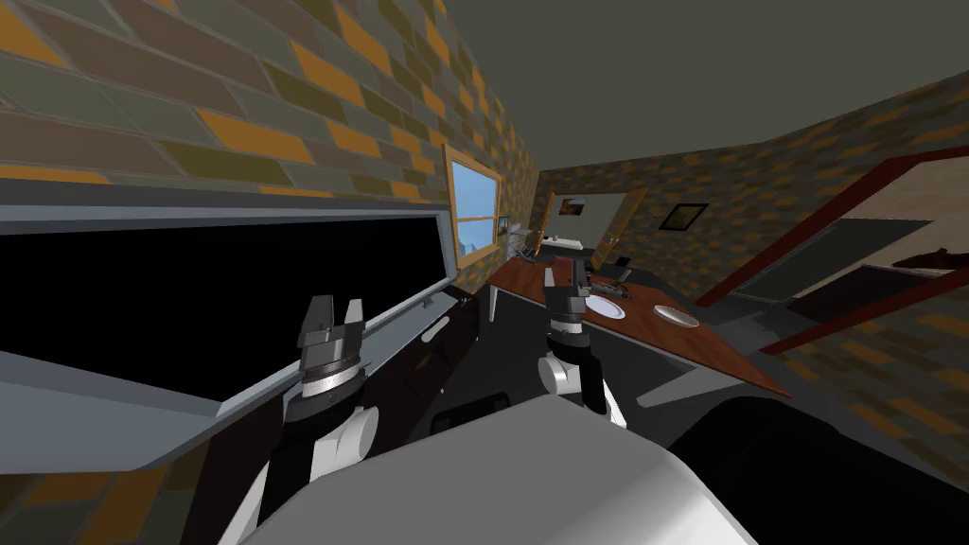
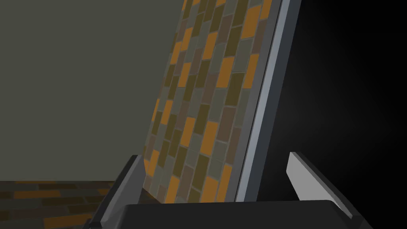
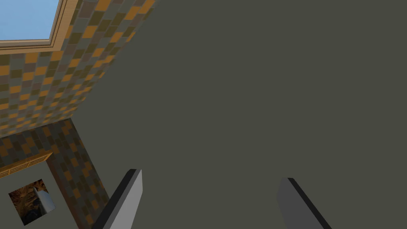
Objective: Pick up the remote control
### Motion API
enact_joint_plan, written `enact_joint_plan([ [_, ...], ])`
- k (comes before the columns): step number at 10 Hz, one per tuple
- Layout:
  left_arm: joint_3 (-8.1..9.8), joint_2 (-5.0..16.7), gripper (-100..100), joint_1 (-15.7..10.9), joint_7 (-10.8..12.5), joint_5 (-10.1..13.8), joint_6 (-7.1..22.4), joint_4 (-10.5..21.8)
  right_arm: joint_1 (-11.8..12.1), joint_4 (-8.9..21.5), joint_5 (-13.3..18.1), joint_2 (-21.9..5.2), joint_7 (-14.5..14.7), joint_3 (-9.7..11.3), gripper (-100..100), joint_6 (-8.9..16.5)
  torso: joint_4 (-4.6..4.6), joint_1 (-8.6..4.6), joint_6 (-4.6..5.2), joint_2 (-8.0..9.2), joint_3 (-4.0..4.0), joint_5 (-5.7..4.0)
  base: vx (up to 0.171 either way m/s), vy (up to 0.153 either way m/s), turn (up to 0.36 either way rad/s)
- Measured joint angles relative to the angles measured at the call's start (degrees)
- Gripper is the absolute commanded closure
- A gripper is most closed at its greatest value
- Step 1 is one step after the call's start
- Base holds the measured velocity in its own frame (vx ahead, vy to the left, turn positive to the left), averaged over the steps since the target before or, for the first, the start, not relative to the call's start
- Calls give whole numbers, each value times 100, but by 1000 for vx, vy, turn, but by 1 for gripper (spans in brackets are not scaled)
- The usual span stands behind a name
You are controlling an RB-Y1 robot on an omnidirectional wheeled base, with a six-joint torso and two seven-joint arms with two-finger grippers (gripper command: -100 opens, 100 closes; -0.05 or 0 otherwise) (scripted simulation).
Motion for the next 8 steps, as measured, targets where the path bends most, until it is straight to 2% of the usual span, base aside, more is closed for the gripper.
enact_joint_plan([
  [5, 98, 596, -100, -397, 212, 193, 595, 236, 1, -1, 0, 1, 0, 1, 0, 0, -7, -46, -1, -32, -19, -10, 65, -105, 94],
  [8, 180, 812, -100, -653, 358, 320, 996, 415, 1, 0, 0, 1, 0, 1, 0, 0, -5, -42, -1, -21, -12, -9, 42, -101, 88],
])
